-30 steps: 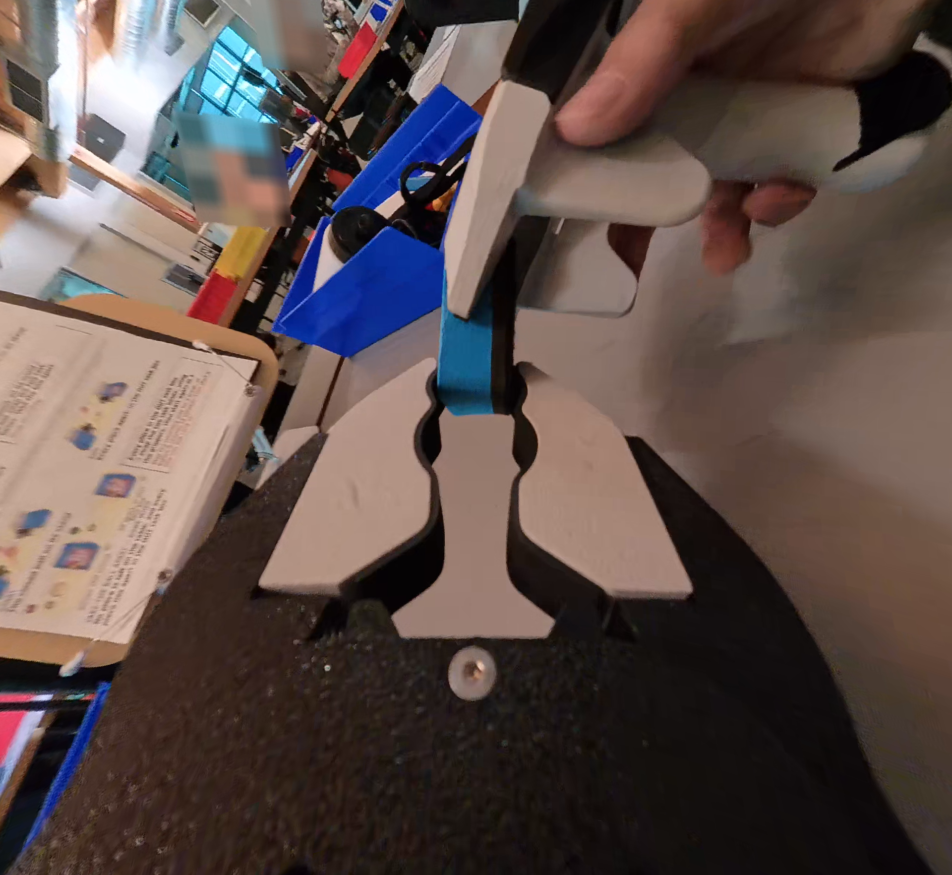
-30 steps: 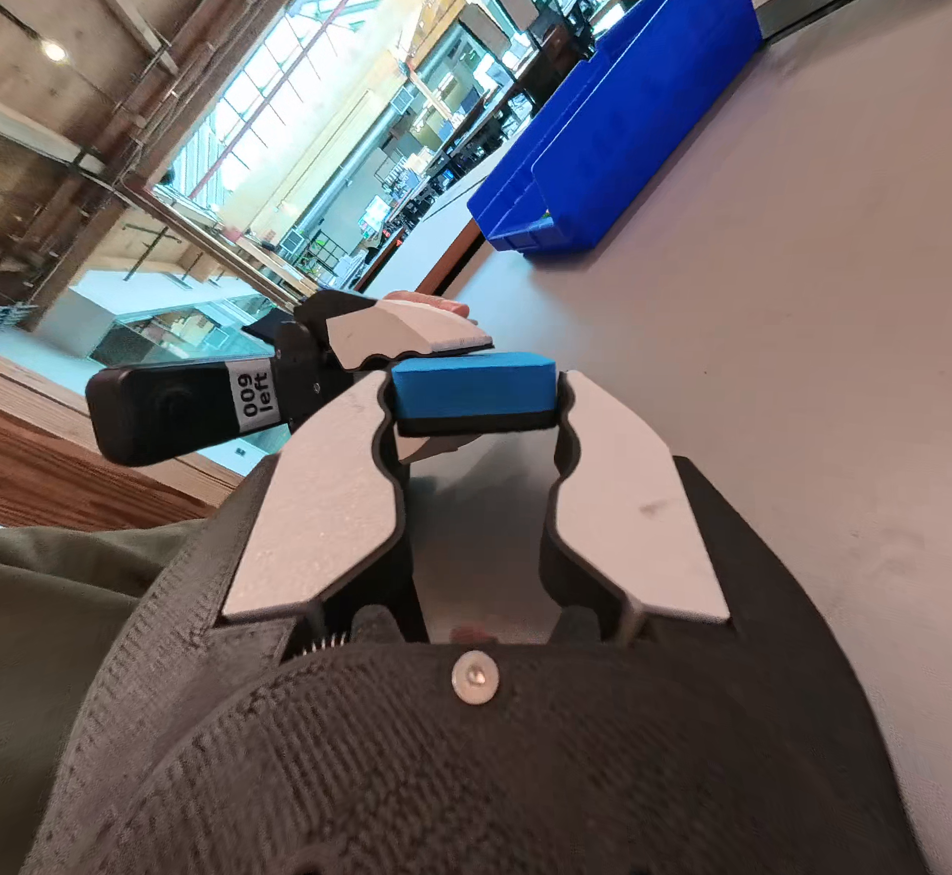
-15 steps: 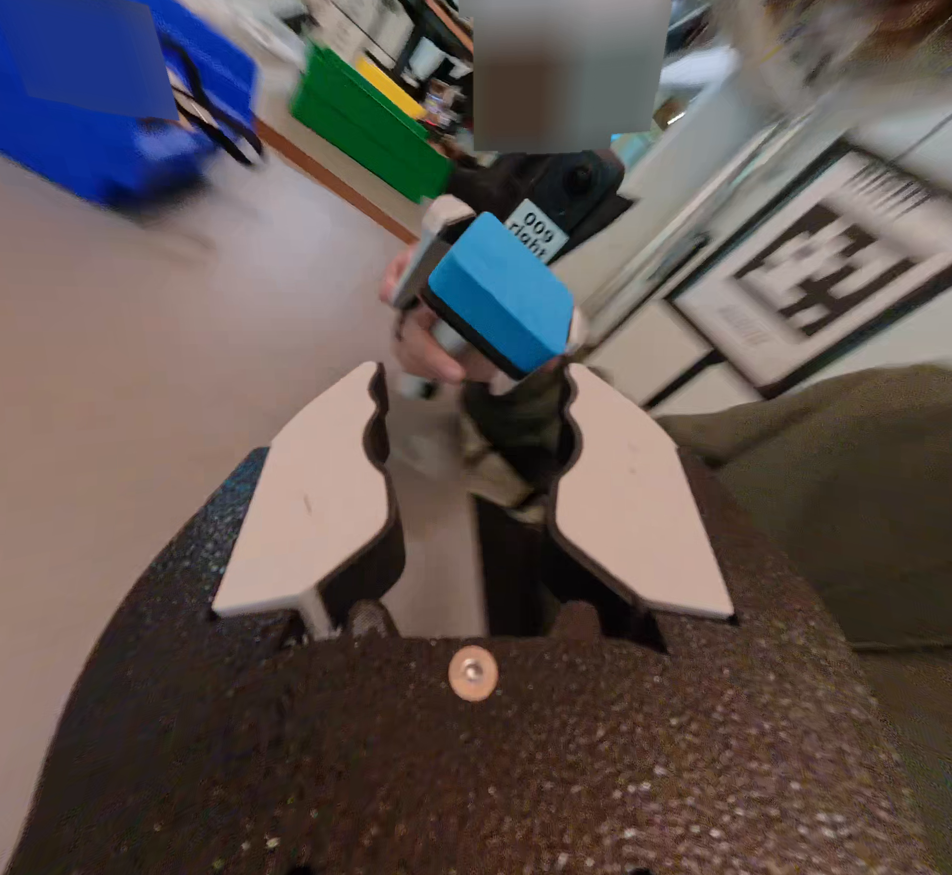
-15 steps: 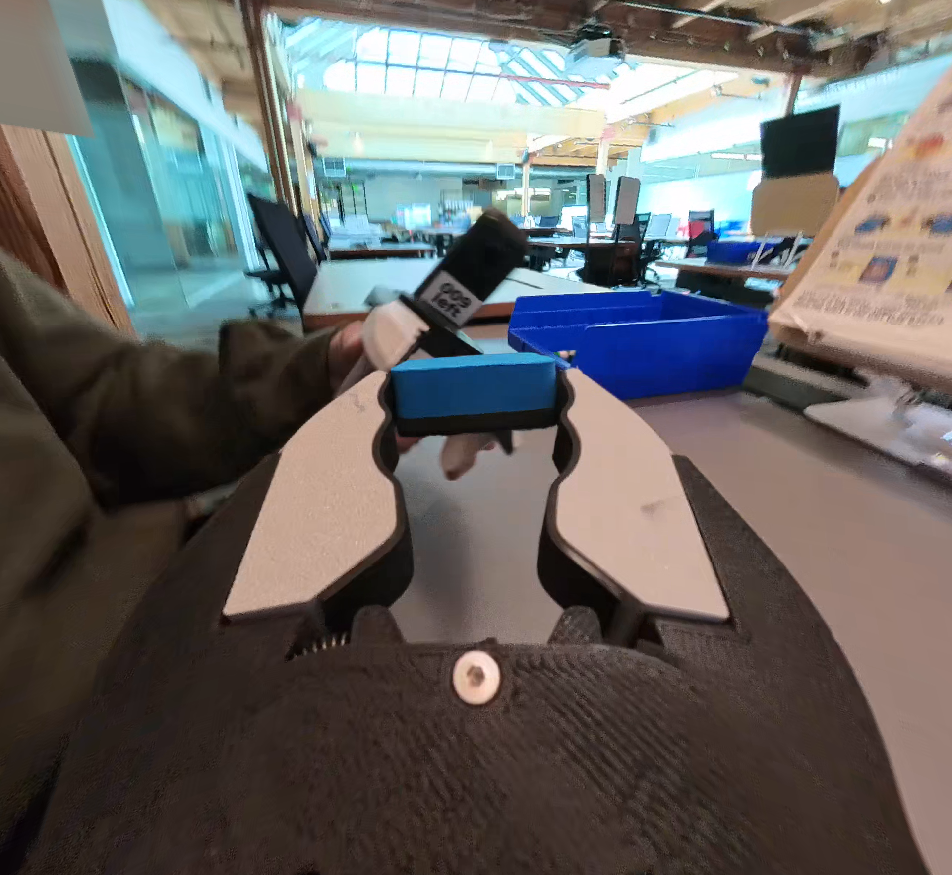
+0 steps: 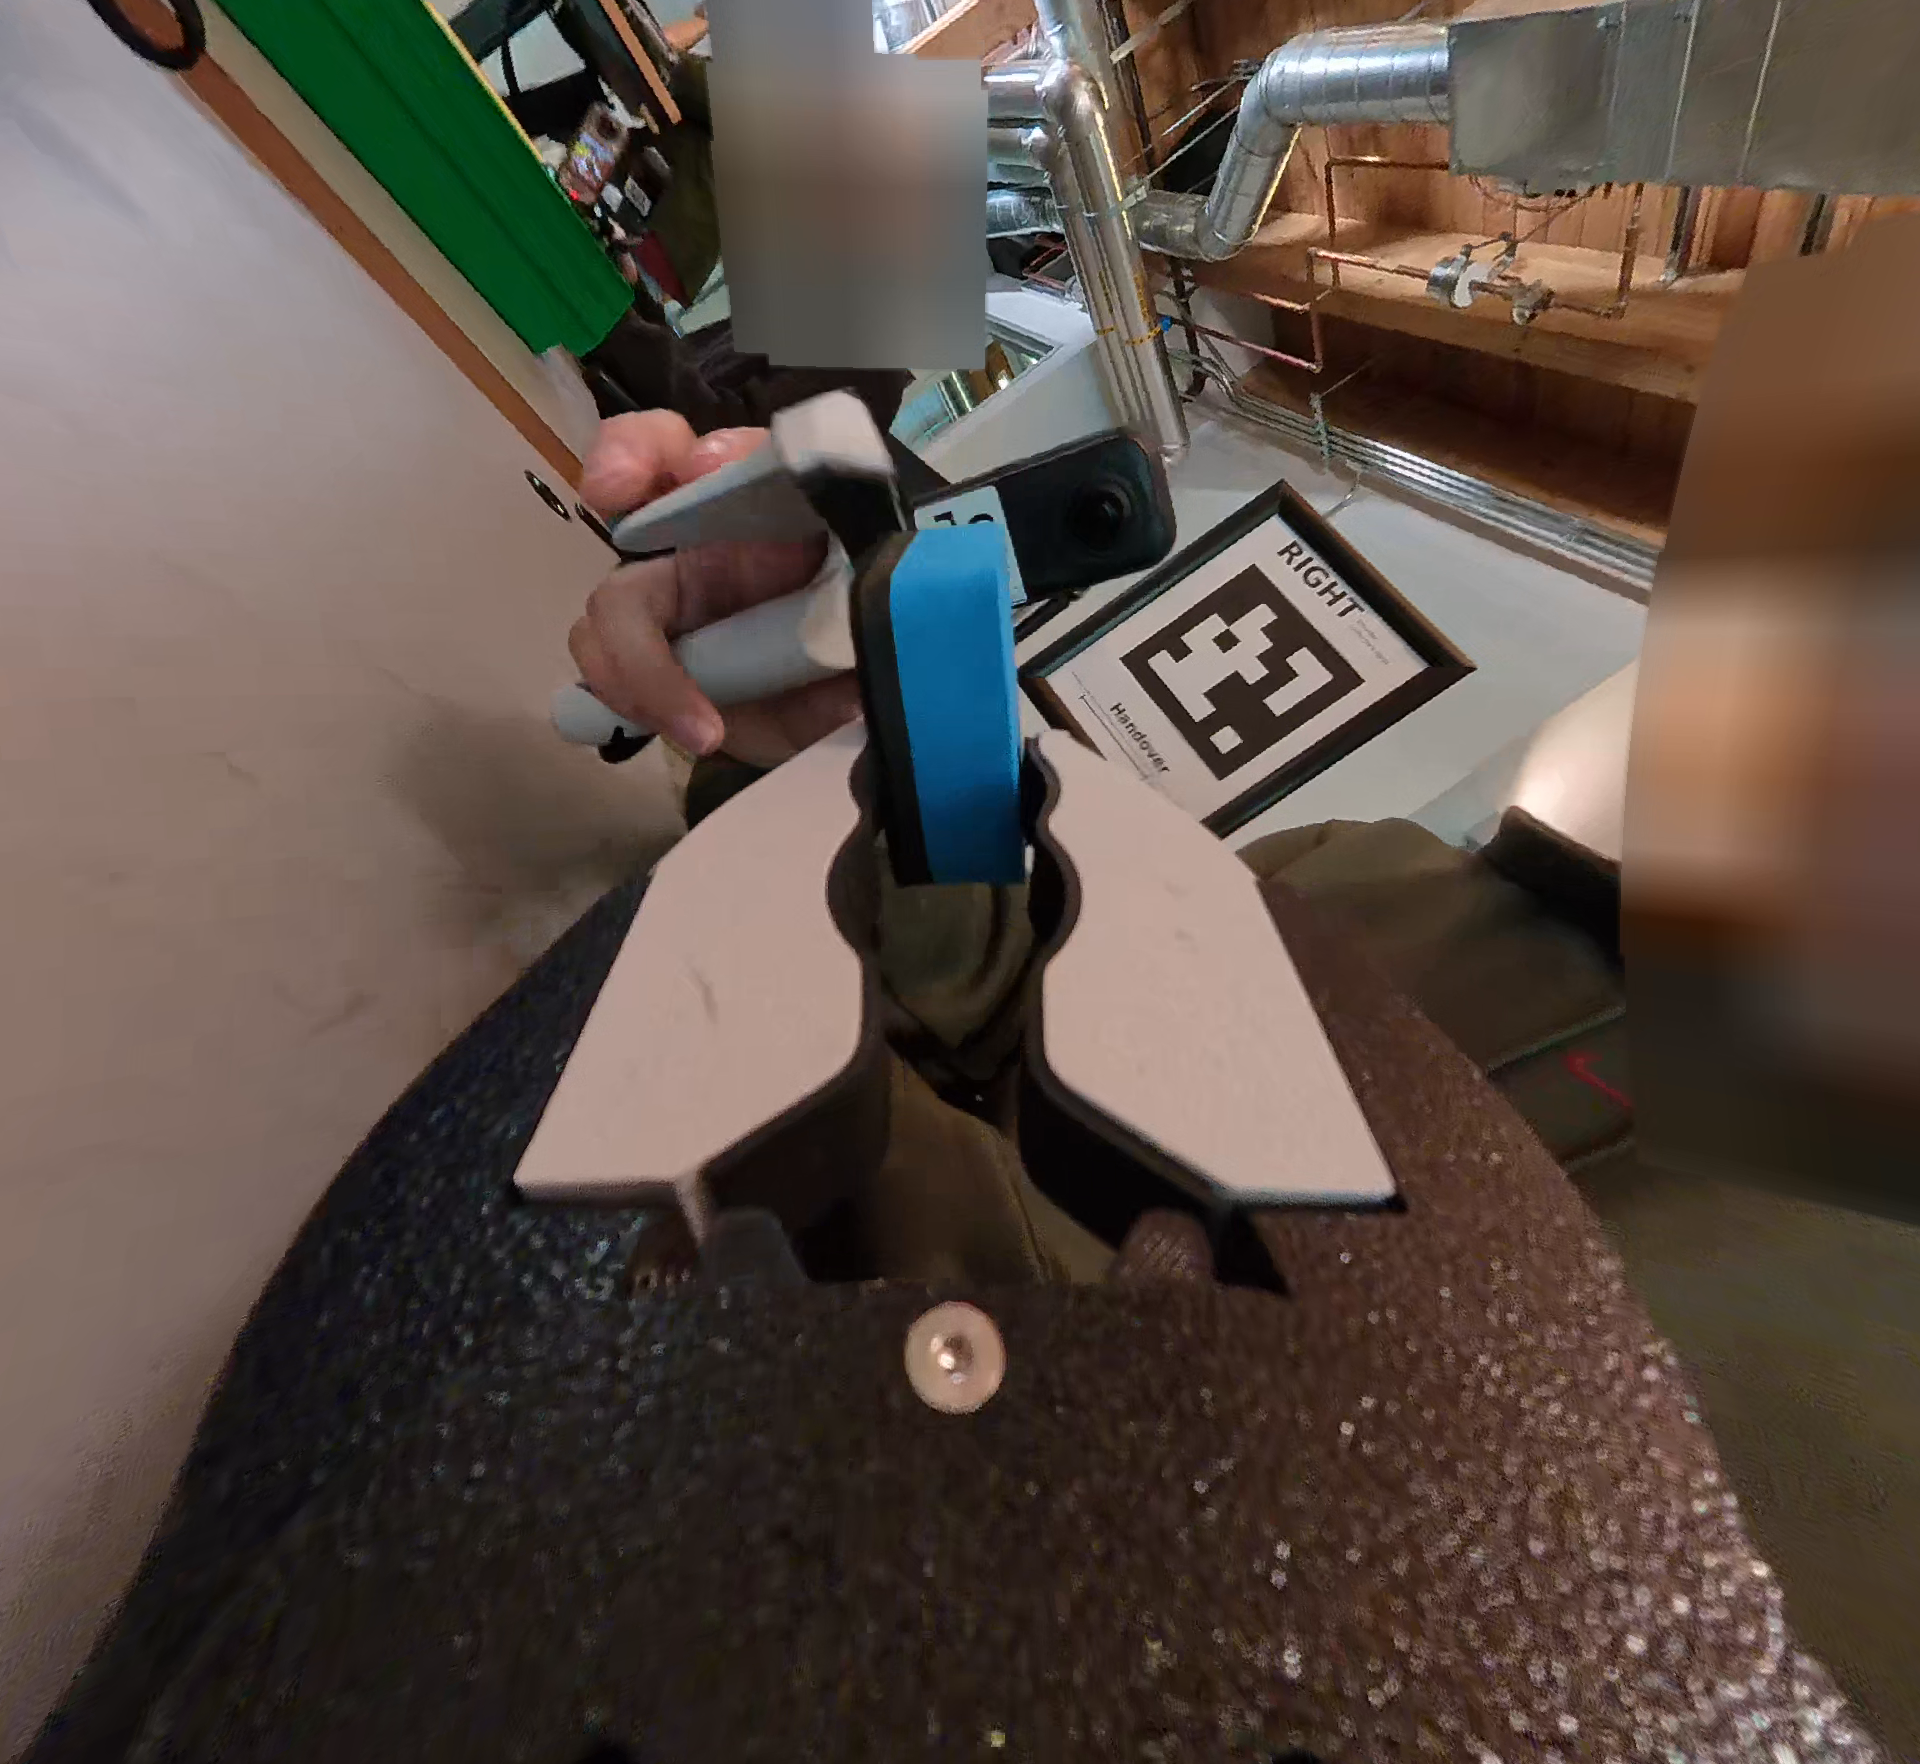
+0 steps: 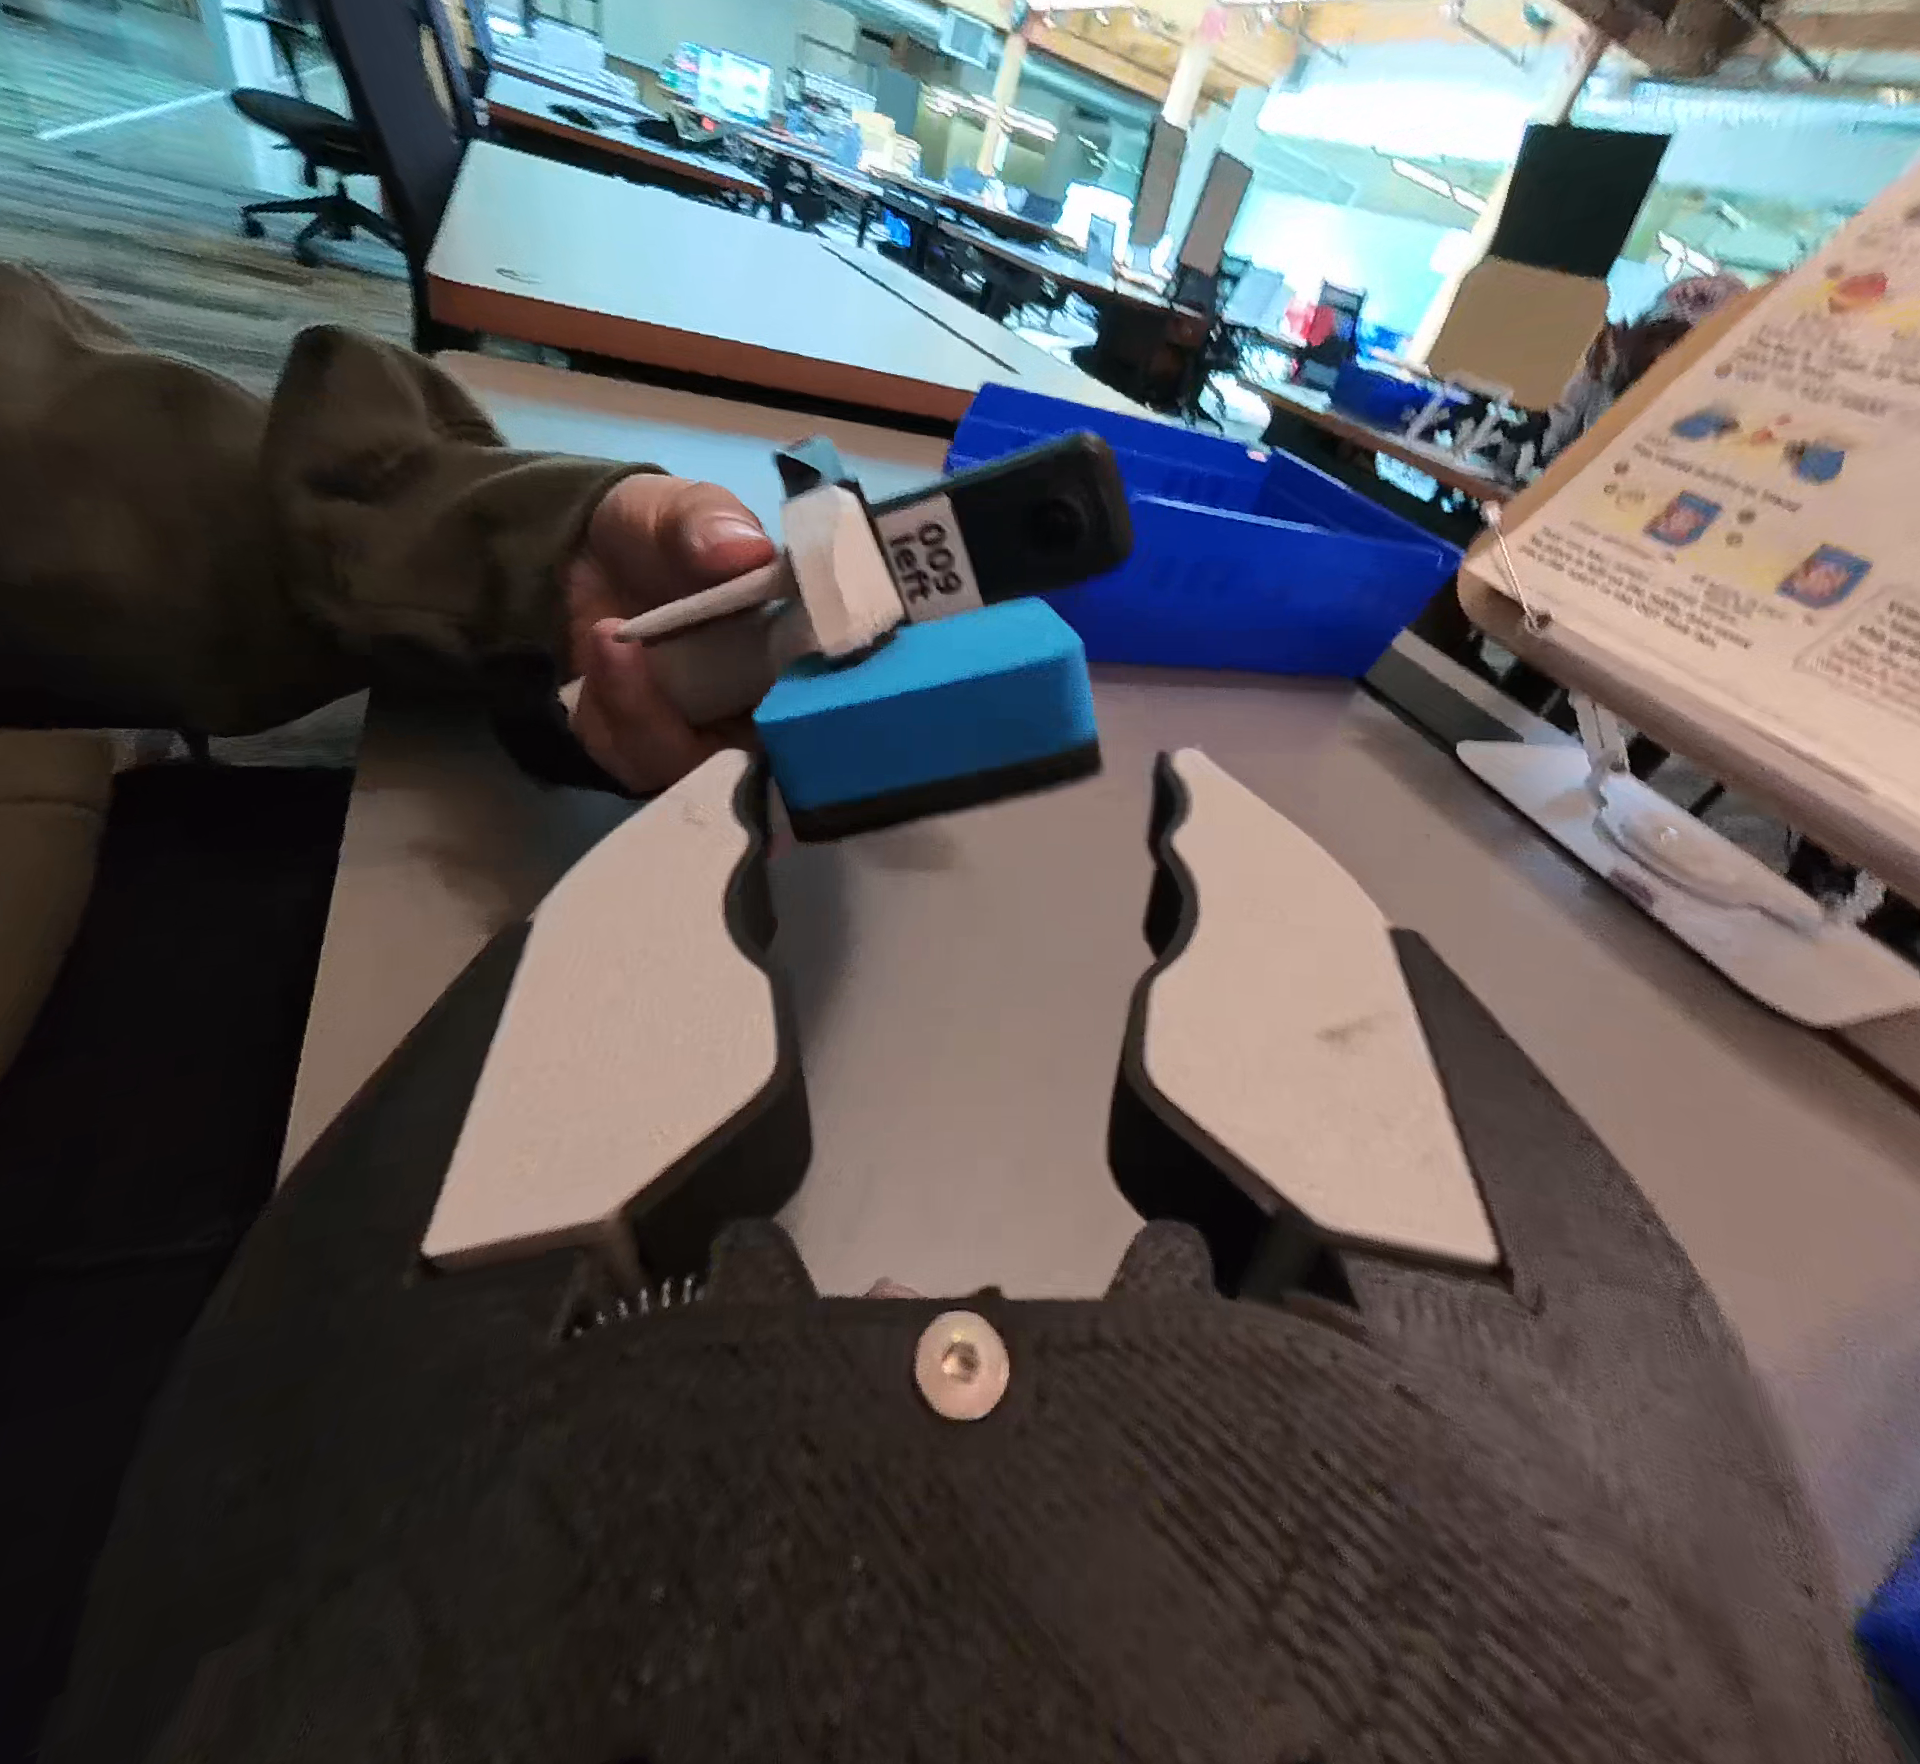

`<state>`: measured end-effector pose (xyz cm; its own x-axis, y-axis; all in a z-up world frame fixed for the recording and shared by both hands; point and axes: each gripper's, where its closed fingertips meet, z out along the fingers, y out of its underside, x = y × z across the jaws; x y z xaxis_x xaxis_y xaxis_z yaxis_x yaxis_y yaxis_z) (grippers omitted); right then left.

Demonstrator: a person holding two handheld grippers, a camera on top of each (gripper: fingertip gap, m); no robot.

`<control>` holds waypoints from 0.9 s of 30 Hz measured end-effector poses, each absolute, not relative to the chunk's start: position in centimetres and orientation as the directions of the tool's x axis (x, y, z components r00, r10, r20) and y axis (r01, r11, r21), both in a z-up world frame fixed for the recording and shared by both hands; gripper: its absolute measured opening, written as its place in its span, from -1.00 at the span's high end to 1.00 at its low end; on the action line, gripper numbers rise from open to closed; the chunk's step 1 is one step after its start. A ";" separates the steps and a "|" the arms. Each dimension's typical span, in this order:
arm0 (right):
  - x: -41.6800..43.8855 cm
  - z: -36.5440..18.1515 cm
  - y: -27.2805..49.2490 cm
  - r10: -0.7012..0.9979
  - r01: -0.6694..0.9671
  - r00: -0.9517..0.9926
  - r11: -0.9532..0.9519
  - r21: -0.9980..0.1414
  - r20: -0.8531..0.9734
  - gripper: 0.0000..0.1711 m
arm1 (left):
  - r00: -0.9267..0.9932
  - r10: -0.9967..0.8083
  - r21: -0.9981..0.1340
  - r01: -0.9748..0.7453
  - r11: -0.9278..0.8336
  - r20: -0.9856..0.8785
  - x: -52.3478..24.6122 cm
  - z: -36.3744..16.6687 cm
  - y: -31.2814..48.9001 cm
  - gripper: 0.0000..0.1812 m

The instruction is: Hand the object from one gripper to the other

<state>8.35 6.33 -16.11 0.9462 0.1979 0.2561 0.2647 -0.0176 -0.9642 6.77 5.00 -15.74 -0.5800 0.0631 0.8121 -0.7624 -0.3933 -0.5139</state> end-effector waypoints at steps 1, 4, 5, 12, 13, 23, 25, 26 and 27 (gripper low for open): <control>8.8 -16.1 6.3 0.185 0.214 0.961 -0.037 -0.976 0.204 0.07 | -0.602 0.023 -0.544 -0.736 -0.402 0.798 7.0 -15.8 5.3 0.74; 9.8 -15.4 6.4 0.164 -0.057 0.984 -0.062 -0.996 -0.066 -0.09 | -0.702 -0.207 -0.714 -0.575 -0.399 0.681 7.9 -16.2 6.5 0.74; 10.0 -15.0 6.5 0.165 -0.139 0.976 -0.051 -0.989 -0.145 -0.02 | -0.734 -0.280 -0.774 -0.508 -0.378 0.618 8.1 -16.2 6.9 0.74; 9.0 -14.8 7.3 0.200 -0.307 0.928 -0.060 -0.950 -0.313 0.58 | -0.825 -0.460 -0.939 -0.237 -0.248 0.329 7.8 -15.3 7.4 0.74; 8.7 -14.8 7.3 0.219 -0.296 0.928 -0.058 -0.953 -0.302 0.66 | -0.823 -0.473 -0.945 -0.230 -0.232 0.316 7.9 -15.5 7.5 0.74; 12.2 -15.0 7.4 -0.121 -0.005 0.993 -0.054 -0.999 0.001 0.75 | -0.623 -0.730 -0.959 -0.217 -0.184 0.281 10.8 -16.0 9.8 0.46; 13.4 -15.4 7.3 -0.270 0.089 0.956 -0.105 -0.990 0.115 0.75 | -0.547 -0.785 -0.955 -0.213 -0.206 0.291 11.3 -15.5 10.0 0.37; 13.7 -15.6 7.3 -0.318 0.141 0.931 -0.141 -0.980 0.180 0.75 | -0.494 -0.813 -0.949 -0.226 -0.221 0.308 11.6 -15.5 10.1 0.32; 13.6 -15.7 7.5 -0.347 0.192 0.906 -0.172 -0.966 0.242 0.75 | -0.447 -0.836 -0.943 -0.242 -0.229 0.318 11.8 -15.6 10.0 0.22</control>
